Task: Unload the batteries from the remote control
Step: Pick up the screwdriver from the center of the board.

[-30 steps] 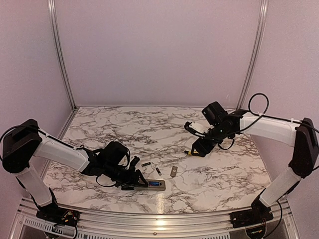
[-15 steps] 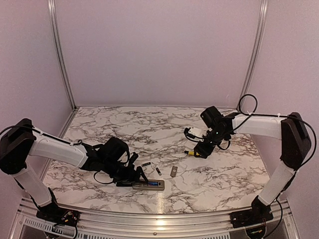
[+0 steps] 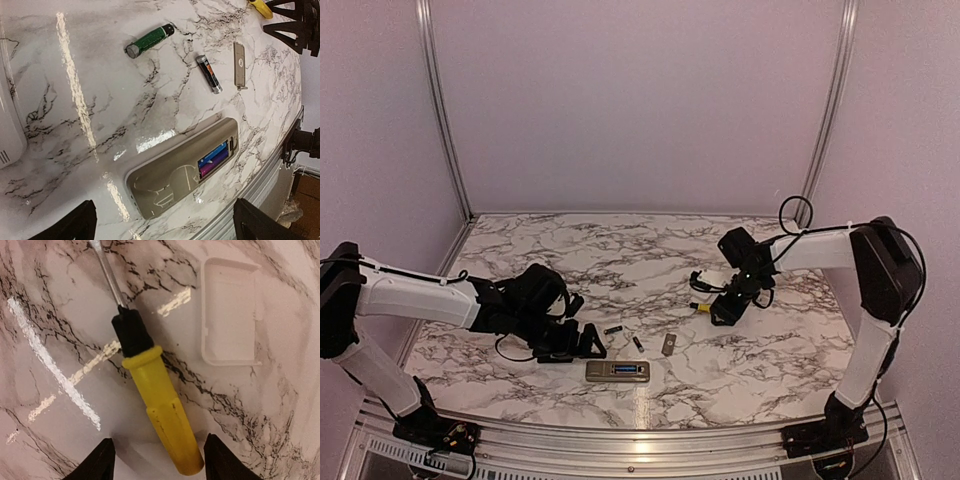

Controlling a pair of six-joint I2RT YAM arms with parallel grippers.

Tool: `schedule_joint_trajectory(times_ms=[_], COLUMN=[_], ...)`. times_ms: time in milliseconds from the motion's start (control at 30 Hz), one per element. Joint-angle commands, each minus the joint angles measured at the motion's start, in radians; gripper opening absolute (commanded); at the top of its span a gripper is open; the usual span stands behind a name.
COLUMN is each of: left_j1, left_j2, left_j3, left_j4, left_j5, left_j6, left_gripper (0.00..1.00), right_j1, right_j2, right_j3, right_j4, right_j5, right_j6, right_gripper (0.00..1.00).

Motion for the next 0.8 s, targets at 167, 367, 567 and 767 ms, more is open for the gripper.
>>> schedule_joint_trajectory(times_ms=[167,367,567,767], left_j1=[0.023,0.026,0.026,0.026], left_j2=[-0.066,-0.046,-0.037,-0.04], left_j3=[0.034,0.061,0.07,0.071], left_j4=[-0.066,-0.075,-0.086,-0.092], left_j5=[-0.042,-0.031,-0.017,-0.012], left_j6=[0.039,0.057,0.07,0.079], left_gripper=[0.99,0.99,0.98,0.98], right_j1=[-0.043,-0.043,-0.044,-0.043], right_j2=[0.033,0.045,0.021,0.016], right_j3=[0.024,0.027,-0.021,-0.028], right_j4=[0.043,0.04,0.059,0.057], right_j5=[-0.031,-0.088,-0.131,-0.14], right_j6=[-0.012,-0.028,-0.045,-0.042], right_gripper=[0.52,0.43,0.37,0.25])
